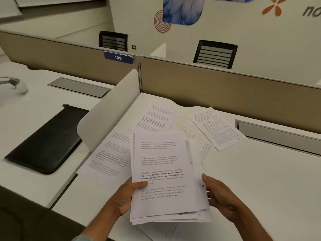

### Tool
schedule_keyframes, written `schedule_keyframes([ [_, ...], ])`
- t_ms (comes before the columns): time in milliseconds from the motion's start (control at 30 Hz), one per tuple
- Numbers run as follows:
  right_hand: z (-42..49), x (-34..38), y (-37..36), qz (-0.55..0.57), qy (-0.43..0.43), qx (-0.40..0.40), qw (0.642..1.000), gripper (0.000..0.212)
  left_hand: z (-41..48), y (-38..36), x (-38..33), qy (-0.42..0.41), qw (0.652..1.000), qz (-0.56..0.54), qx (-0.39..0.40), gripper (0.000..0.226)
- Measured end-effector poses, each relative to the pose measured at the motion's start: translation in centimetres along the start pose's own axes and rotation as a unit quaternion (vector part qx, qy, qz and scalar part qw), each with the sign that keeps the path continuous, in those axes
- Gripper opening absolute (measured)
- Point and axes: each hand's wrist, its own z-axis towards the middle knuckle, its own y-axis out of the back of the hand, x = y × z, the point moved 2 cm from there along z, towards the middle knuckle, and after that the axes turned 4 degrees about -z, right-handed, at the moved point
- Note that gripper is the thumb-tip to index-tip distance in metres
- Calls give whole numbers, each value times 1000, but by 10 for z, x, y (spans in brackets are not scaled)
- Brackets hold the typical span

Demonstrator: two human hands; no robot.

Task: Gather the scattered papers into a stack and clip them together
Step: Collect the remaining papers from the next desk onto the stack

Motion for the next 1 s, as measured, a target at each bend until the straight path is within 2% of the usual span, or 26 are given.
schedule_keyframes([
  [67, 0, 4, -2, 17, -8, 18, 1000, 45, 2, 0, -3, -3, 1000, 28, 14, 52],
  [167, -4, 11, -15, 18, 5, 64, 998, 40, 2, -14, -7, -15, 997, 68, 32, 51],
  [233, -5, 15, -21, 27, 2, 82, 996, 43, 2, -26, -7, -17, 995, 83, 48, 51],
  [433, -16, 24, -13, 7, 29, 149, 988, 42, -7, -45, -8, 4, 996, 72, 60, 49],
  [567, -26, 19, -3, -8, 37, 165, 986, 44, -18, -60, 3, 6, 997, 52, 59, 48],
  [733, -34, 7, -3, -15, 35, 156, 987, 43, -33, -78, 19, -7, 997, 63, 42, 53],
  [867, -40, 3, -12, -3, 44, 140, 989, 38, -43, -75, 17, -30, 995, 94, -1, 45],
  [1000, -37, -7, -12, -8, 53, 33, 998, 33, -50, -57, -3, -85, 992, 81, -50, 41],
])
